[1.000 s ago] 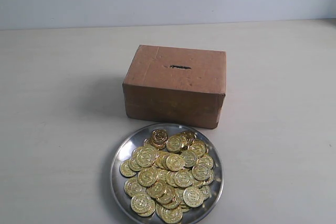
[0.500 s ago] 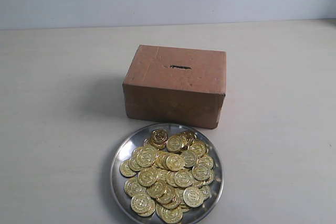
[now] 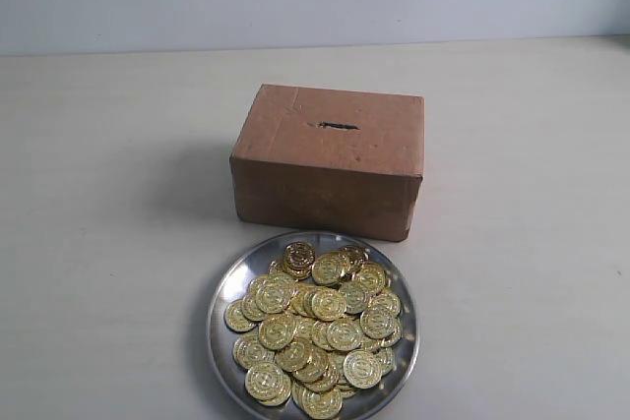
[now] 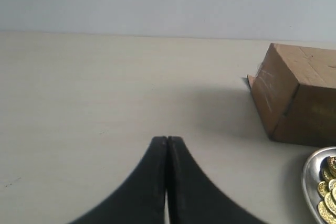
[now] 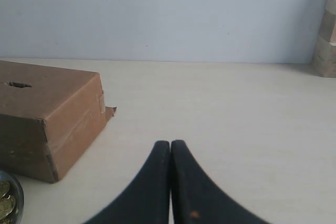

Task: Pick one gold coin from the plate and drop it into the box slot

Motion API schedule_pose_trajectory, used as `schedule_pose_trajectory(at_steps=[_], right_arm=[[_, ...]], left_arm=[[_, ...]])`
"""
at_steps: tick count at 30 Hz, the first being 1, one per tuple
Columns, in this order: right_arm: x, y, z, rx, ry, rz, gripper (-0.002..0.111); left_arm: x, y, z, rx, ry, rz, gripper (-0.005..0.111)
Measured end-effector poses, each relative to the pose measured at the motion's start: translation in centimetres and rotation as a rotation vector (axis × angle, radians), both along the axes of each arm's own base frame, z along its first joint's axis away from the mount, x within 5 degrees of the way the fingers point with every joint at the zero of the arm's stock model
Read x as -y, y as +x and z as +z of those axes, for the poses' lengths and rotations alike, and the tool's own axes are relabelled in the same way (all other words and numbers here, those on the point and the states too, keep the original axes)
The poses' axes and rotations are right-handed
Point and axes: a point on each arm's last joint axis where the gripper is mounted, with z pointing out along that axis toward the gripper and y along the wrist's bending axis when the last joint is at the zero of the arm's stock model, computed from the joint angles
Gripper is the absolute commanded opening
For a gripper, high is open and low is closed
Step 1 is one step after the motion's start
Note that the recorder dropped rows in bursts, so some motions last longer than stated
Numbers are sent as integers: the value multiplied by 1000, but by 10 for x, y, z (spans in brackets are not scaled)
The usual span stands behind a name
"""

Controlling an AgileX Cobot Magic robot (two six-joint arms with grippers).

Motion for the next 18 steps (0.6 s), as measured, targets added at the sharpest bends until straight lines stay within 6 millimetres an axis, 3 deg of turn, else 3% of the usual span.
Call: schedule_pose_trajectory(at_steps=[18], right_arm=[[0,0,0,0,2,0,0]], left_arm=[[0,0,-2,-19,9,-2,0]])
